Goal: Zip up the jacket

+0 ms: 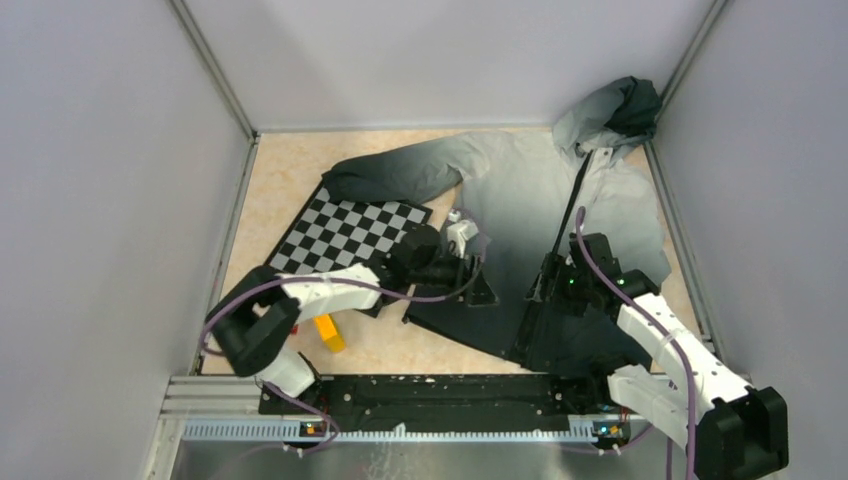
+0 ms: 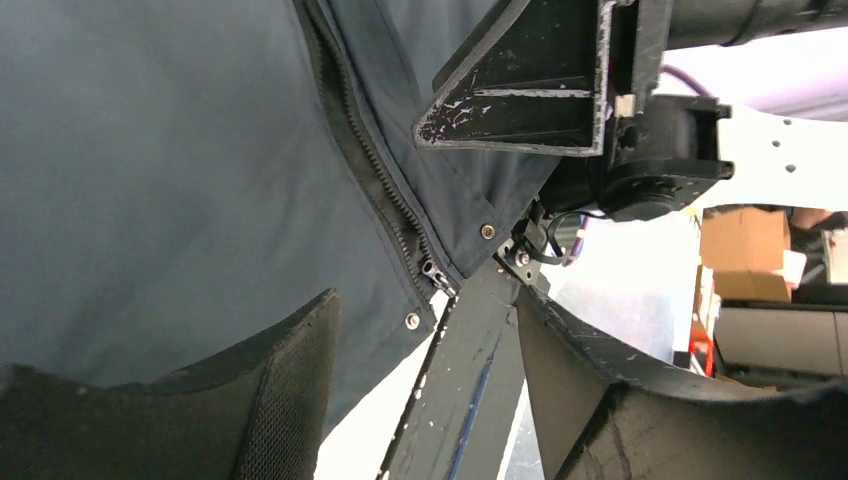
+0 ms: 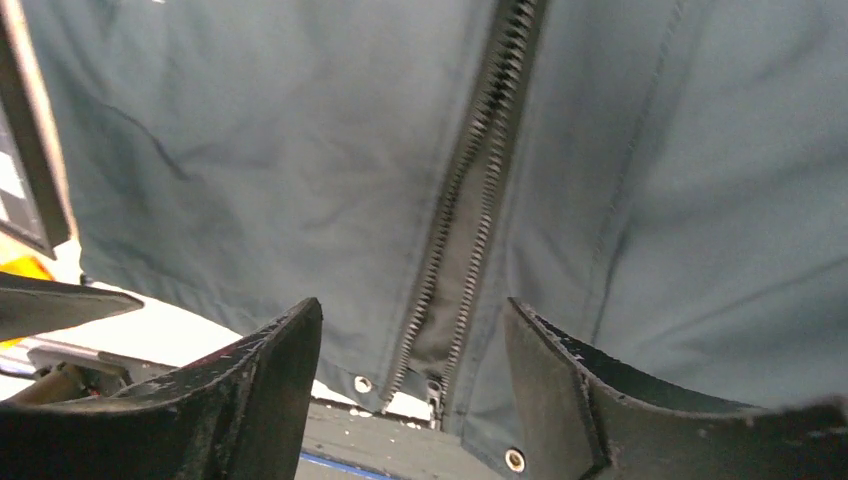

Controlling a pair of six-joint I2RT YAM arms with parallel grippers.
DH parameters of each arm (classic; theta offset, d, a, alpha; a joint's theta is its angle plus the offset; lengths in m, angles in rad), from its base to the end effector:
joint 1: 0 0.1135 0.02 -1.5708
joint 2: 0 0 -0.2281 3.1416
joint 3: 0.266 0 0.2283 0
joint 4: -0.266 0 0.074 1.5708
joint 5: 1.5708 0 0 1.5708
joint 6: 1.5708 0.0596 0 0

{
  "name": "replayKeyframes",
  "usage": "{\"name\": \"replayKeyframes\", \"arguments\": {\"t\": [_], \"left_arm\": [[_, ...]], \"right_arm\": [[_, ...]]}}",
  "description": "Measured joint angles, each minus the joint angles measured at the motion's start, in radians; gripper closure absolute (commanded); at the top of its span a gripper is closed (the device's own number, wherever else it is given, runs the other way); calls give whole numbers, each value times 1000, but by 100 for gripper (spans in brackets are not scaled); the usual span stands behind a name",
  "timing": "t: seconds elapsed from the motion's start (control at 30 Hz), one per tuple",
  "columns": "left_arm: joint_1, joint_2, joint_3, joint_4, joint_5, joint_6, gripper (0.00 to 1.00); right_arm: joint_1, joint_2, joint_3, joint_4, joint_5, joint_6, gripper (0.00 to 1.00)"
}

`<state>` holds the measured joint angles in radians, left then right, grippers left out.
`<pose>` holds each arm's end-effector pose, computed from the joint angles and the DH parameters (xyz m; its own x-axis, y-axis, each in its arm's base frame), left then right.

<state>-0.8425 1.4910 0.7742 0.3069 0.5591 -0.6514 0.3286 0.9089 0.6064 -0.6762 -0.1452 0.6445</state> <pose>0.1904 -0.2610 0.1918 -0.7908 0.1145 -0.6012 0.5998 0.3403 -0.7242 0.1696 0.0669 0.1748 -0.8656 0.3330 -0.3740 0.1555 0.8887 0.4313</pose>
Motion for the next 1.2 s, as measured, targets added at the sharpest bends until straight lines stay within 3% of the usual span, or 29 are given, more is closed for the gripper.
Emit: {"name": "replayKeyframes", "arguments": {"t": [0.07, 0.33, 0.57, 0.7, 0.87, 0.97, 1.2], "left_arm": [[-47, 87, 40, 6, -3, -6, 34], [-192, 345, 241, -51, -72, 24, 40], [-280, 468, 465, -246, -304, 138, 42], [-292, 516, 533, -321, -415, 190, 43], [-288, 576, 593, -381, -513, 229, 59], [-279, 608, 643, -410, -533, 237, 67], [-217, 618, 652, -407, -478, 236, 69]], "right_arm": [[0, -13, -20, -28, 17, 14, 43], [0, -47, -25, -122, 180, 117, 48], [0, -48, -76, -81, 226, 184, 50], [0, -8, -117, -38, 242, 194, 53], [0, 42, -161, 35, 233, 185, 58], [0, 68, -163, 69, 218, 163, 73], [0, 117, -169, 175, 197, 129, 86]]}}
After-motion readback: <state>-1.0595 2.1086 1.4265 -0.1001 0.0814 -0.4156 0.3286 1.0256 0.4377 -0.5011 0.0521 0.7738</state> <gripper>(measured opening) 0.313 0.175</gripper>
